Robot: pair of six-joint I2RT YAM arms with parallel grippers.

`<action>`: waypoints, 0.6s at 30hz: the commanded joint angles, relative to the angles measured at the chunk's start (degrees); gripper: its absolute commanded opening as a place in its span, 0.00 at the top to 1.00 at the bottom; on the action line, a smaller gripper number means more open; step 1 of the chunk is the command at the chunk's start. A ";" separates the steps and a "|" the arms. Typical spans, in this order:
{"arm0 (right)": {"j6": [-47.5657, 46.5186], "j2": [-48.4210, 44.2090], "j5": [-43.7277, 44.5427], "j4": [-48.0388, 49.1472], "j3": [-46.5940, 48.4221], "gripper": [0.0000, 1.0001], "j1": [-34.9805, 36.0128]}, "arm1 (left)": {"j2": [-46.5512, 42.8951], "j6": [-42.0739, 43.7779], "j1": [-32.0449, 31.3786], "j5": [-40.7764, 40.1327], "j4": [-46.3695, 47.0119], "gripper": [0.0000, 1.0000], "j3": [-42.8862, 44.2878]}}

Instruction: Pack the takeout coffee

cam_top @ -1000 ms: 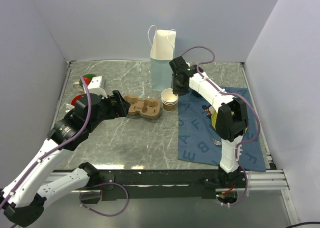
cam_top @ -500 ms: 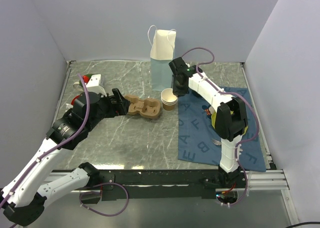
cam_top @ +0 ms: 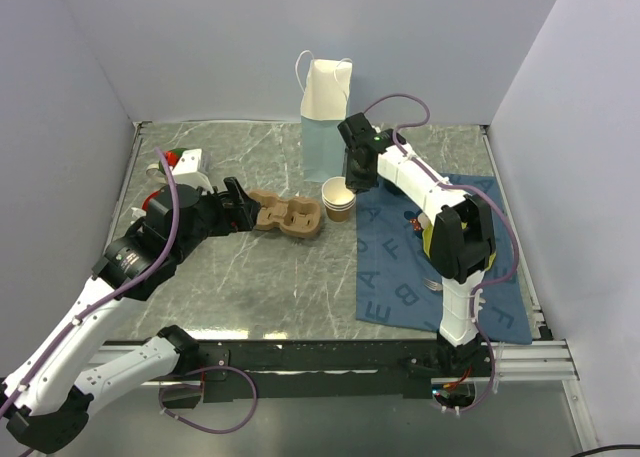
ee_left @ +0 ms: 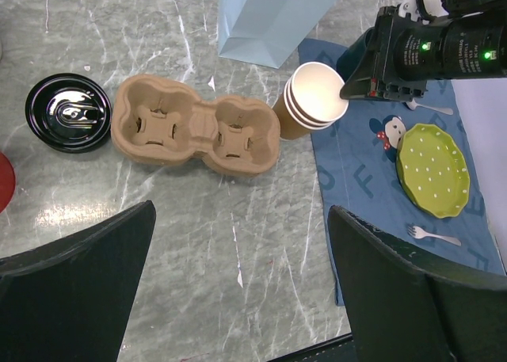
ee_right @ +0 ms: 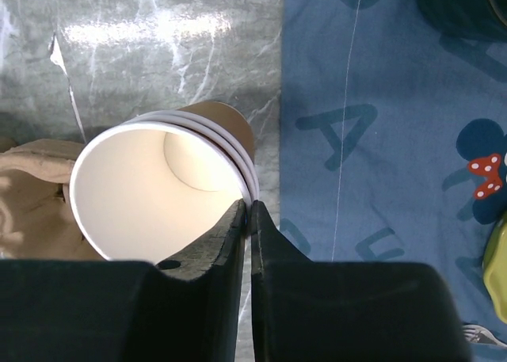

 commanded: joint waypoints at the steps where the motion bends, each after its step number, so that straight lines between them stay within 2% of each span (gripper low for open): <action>1: 0.64 -2.57 0.79 -1.01 3.32 0.92 0.34 | -1.16 0.34 -0.20 0.42 1.48 0.03 0.75; 6: 1.70 -3.36 -0.61 -0.49 3.24 1.00 0.25 | -1.51 0.08 -0.20 0.59 1.57 0.03 -0.13; 13: 5.82 -8.28 -6.33 6.62 -4.14 1.00 -0.45 | -2.48 1.13 -0.20 5.15 5.34 0.02 -5.75; 16: 7.76 -10.39 -8.44 9.09 -7.92 1.00 -1.24 | 0.15 0.26 -0.12 7.18 6.57 0.01 -6.46; 18: 8.11 -10.83 -8.79 9.45 -8.98 1.00 -1.51 | 4.01 -0.27 -0.12 8.41 7.28 0.05 -4.89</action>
